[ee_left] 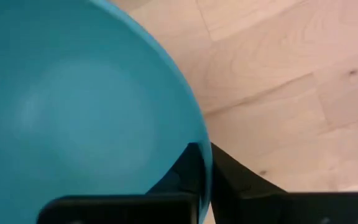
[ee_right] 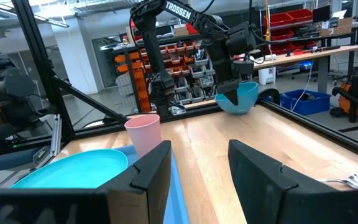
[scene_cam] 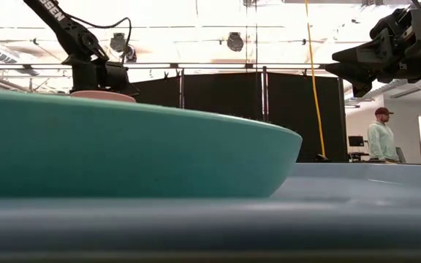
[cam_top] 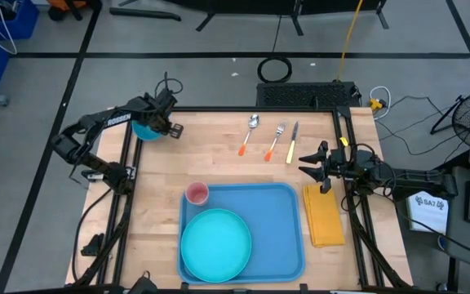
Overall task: Set up tray
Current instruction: Put the blue bowl on top of the blue plate on the blue tray
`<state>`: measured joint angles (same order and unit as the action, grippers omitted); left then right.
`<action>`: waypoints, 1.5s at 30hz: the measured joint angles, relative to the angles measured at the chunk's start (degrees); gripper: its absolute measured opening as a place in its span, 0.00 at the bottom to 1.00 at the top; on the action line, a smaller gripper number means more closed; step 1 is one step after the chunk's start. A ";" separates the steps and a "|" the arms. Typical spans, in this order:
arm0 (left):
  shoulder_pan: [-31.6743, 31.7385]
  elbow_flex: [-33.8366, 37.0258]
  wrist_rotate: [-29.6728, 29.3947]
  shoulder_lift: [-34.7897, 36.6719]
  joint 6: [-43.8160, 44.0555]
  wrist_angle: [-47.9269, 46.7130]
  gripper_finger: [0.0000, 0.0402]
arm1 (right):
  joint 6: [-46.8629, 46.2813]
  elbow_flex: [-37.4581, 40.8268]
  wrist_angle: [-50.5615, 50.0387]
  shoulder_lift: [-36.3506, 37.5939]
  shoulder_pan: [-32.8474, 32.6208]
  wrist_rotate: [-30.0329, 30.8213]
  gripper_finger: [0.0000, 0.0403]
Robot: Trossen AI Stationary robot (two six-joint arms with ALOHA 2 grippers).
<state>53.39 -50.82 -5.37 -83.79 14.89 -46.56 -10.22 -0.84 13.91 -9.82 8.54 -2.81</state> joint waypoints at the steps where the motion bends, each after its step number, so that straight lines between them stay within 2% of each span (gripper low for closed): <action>1: -0.59 -0.42 -0.84 0.19 -0.09 -0.94 0.02 | 0.00 0.02 0.00 0.00 0.00 0.00 0.38; 6: -6.05 -5.88 -3.76 3.64 1.04 -9.12 0.02 | 0.00 0.02 0.03 -0.01 0.00 0.00 0.38; 11: -16.71 -15.90 -6.11 9.27 5.01 -17.75 0.02 | 0.17 0.00 0.44 0.00 0.00 0.00 0.38; 17: -36.54 -30.56 -8.08 11.64 16.66 -27.22 0.02 | 0.42 0.01 0.45 0.00 0.00 0.00 0.38; 21: -52.38 -37.74 -10.31 9.59 20.67 -24.38 0.02 | 0.42 0.02 0.48 0.00 -0.02 -0.02 0.38; 26: -70.59 -45.22 -12.15 0.77 20.31 -20.52 0.02 | 0.42 0.01 0.57 -0.02 0.00 -0.11 0.38; 30: -80.24 -52.53 -12.89 -10.04 17.31 -20.10 0.02 | 0.42 0.00 0.76 -0.02 0.00 -0.21 0.38; 34: -84.14 -60.31 -7.68 -20.46 21.38 -21.39 0.02 | 0.42 0.01 0.85 0.00 0.00 -0.20 0.38; 40: -86.83 -66.10 7.87 -32.19 26.72 -22.95 0.02 | 0.31 0.00 1.17 -0.02 -0.02 -0.24 0.38; 45: -87.81 -66.69 11.57 -36.78 27.68 -25.43 0.02 | -1.28 0.02 1.31 0.00 -0.01 -0.40 0.38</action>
<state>-34.42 -117.51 6.20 -120.57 42.57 -71.99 -11.50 -0.83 15.22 -9.82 8.53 -3.21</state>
